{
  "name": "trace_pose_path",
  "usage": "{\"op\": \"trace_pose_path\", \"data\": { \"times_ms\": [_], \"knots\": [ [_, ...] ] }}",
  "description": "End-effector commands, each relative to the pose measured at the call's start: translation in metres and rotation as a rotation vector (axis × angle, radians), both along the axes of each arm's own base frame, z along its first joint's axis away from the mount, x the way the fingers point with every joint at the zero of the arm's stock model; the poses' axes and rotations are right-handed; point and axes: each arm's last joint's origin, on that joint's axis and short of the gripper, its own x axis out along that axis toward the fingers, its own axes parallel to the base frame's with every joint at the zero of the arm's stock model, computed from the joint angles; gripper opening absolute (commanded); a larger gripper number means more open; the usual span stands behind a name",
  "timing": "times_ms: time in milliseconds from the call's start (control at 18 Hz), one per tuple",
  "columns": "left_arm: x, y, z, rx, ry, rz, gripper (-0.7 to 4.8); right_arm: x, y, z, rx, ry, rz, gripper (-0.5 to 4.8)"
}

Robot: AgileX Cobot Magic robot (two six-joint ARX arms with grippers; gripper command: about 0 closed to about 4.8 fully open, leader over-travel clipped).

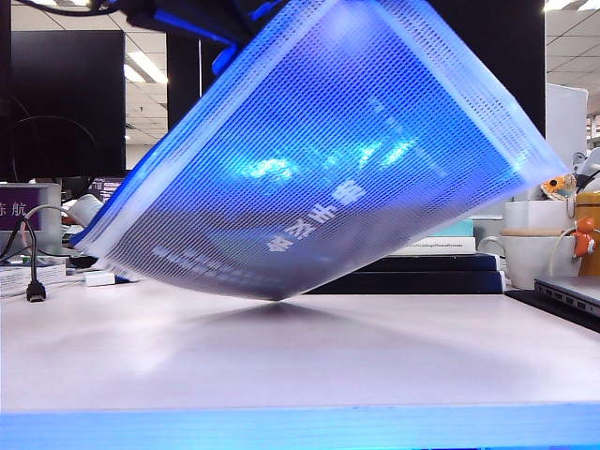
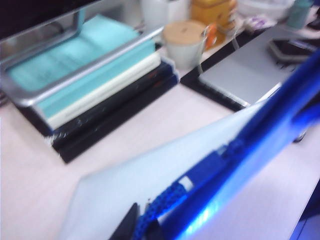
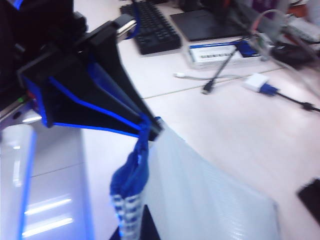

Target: Pick up the transparent plastic file bag with a blue zipper and open its zipper.

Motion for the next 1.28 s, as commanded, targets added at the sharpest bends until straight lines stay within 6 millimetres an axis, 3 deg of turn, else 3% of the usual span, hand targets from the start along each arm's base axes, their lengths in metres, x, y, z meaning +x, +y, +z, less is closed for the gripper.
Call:
{"op": "trace_pose_path", "data": {
  "times_ms": [56, 167, 223, 390, 668, 835, 890, 946, 1113, 1280],
  "knots": [
    [0.0, 0.005, -0.01, 0.088, 0.014, 0.027, -0.06, 0.0, -0.01, 0.012, 0.024, -0.07, -0.066, -0.03],
    [0.009, 0.016, -0.015, 0.115, 0.011, 0.12, -0.06, 0.001, -0.033, 0.022, 0.048, -0.099, -0.163, -0.03],
    [0.022, 0.034, -0.016, 0.121, 0.024, 0.216, -0.06, -0.001, -0.049, 0.034, 0.066, -0.134, -0.218, -0.03],
    [0.035, 0.054, -0.019, 0.119, 0.031, 0.312, -0.06, -0.005, -0.064, 0.048, 0.104, -0.156, -0.249, -0.03],
    [0.047, 0.078, -0.019, 0.111, 0.035, 0.425, -0.06, -0.005, -0.075, 0.052, 0.122, -0.149, -0.276, -0.03],
    [0.048, 0.079, -0.018, 0.096, 0.03, 0.431, 0.01, -0.006, -0.074, 0.051, 0.131, -0.142, -0.24, -0.03],
    [0.048, 0.078, -0.016, 0.058, 0.03, 0.414, 1.61, -0.005, -0.073, 0.05, 0.135, -0.132, -0.22, -0.03],
    [0.049, 0.076, -0.012, -0.025, 0.032, 0.394, 4.79, -0.003, -0.073, 0.047, 0.13, -0.098, -0.211, -0.03],
    [0.051, 0.071, 0.0, -0.161, -0.006, 0.275, 4.79, 0.008, -0.06, 0.029, 0.109, 0.025, -0.145, -0.03],
    [0.05, 0.07, 0.005, -0.217, -0.022, 0.242, 4.79, 0.026, -0.04, -0.004, 0.027, 0.189, -0.068, -0.03]
  ]
}}
